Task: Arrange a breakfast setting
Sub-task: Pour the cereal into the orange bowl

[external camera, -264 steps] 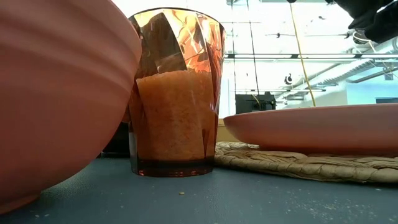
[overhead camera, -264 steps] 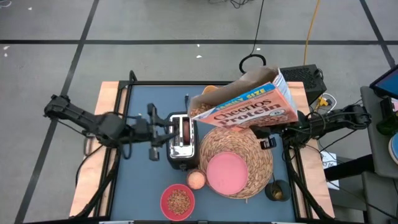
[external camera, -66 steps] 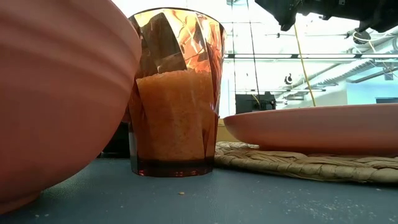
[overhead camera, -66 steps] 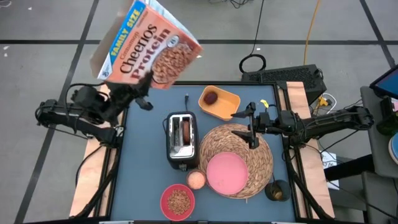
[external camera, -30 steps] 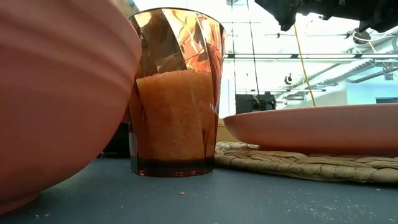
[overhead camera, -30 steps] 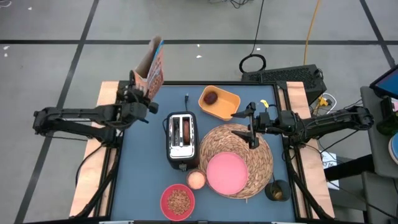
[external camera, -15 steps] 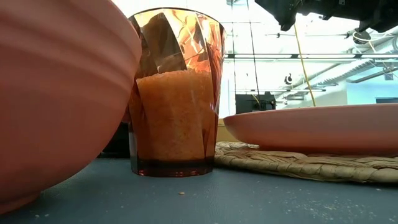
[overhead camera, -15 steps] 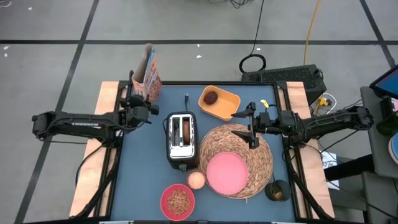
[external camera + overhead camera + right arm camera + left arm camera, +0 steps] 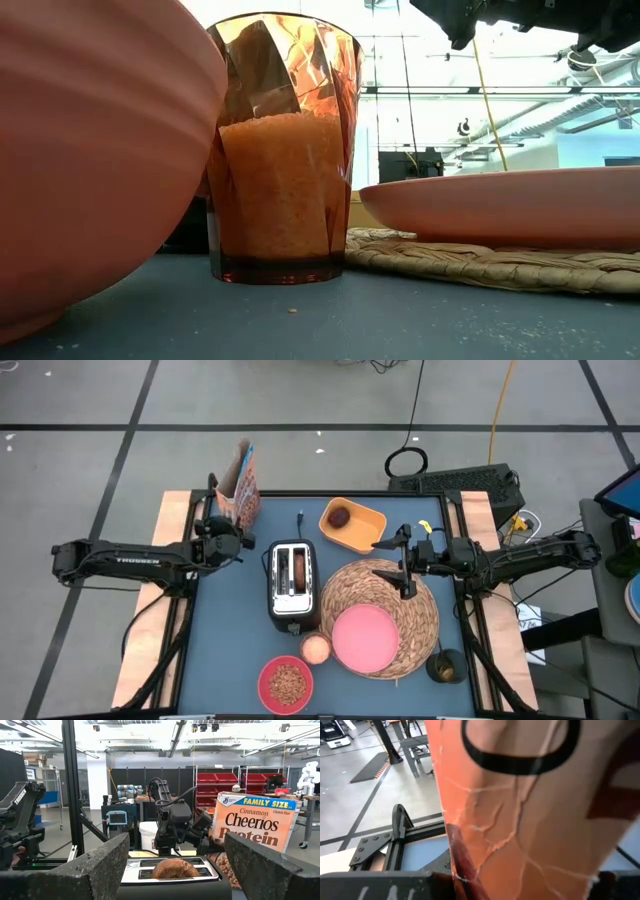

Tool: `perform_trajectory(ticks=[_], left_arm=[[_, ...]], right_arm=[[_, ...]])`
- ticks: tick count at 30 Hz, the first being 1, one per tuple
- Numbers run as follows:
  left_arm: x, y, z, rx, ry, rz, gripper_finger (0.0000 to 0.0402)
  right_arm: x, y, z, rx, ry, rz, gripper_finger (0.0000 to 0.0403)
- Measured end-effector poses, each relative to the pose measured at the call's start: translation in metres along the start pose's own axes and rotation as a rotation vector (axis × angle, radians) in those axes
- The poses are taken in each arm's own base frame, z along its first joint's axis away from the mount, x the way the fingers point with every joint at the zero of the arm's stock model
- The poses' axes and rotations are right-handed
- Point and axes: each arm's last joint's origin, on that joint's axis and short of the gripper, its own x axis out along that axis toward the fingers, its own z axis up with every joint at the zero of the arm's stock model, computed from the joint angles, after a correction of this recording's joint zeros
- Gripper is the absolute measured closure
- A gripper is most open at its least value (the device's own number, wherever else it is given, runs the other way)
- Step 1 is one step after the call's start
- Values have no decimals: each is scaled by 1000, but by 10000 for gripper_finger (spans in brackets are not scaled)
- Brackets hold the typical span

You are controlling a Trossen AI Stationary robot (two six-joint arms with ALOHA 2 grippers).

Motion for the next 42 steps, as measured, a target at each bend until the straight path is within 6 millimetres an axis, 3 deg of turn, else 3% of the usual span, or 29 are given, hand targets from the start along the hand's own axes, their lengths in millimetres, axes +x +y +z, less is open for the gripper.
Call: perform_trajectory(ticks=[13,27,36,42], left_arm=[[0,4,-6,-106,42,23,263],[4,7,-6,-130,58,39,111],[4,4,-7,27,115,-57,94],[4,4,-8,40,119,-65,94]], right_arm=[[0,0,0,0,0,0,83],[0,0,0,0,0,0,83],[0,0,0,0,0,0,83],[0,0,0,0,0,0,83]])
